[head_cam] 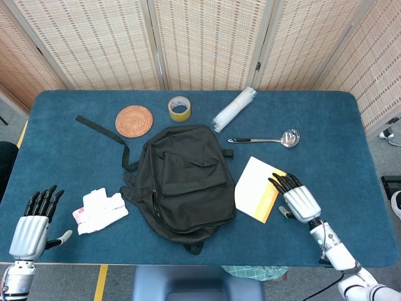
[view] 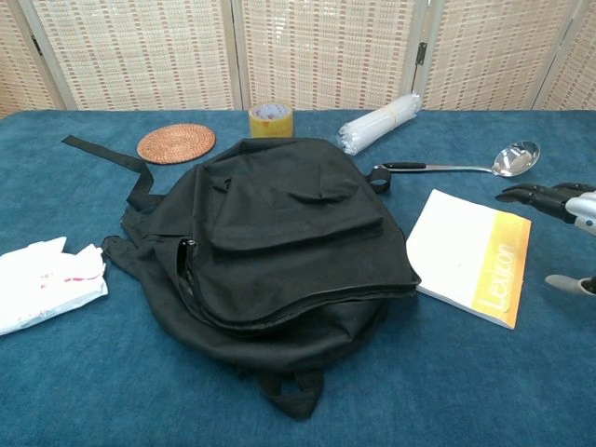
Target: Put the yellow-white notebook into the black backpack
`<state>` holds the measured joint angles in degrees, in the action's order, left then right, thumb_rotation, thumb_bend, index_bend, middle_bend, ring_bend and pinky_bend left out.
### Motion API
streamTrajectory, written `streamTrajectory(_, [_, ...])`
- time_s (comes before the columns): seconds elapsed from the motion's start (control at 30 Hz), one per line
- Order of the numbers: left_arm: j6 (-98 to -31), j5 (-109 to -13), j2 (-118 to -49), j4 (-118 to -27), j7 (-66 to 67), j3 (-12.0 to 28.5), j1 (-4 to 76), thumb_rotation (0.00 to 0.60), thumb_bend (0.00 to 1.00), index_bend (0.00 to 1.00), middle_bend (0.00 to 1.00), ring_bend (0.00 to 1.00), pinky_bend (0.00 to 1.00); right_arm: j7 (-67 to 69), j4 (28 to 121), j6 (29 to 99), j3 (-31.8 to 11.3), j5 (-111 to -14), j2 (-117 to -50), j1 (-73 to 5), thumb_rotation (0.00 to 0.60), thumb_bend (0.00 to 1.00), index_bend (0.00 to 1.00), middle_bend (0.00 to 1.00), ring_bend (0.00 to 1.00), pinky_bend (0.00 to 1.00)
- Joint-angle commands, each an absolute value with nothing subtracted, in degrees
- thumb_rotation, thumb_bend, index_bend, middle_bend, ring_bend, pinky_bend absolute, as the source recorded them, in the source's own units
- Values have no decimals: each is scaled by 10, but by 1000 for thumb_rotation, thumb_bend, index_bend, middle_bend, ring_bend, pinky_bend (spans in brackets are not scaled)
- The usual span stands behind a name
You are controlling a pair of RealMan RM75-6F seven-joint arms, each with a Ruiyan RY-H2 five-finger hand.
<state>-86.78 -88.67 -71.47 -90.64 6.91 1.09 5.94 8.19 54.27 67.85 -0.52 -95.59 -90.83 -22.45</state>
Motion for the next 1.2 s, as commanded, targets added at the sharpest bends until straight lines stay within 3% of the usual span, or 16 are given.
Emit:
streamTrajectory(0.03, [-867, -886, -715, -906, 70, 11, 59, 600, 197, 99, 50, 73, 0, 106, 501, 671, 5, -962, -937, -239, 600, 337, 2, 80, 130, 90])
streamTrajectory(0.5, [-861, -882, -717, -905, 72, 13, 61, 600, 197, 98, 50, 73, 0, 142, 429, 668, 19, -956, -981, -252, 600, 338, 2, 80, 126, 90])
streamTrajectory(1.2, [-863, -880, -716, -901, 66, 15, 59, 600, 197, 96, 50, 73, 0, 177, 412, 693, 7, -948, -1000, -284, 600, 337, 71, 133, 185, 109])
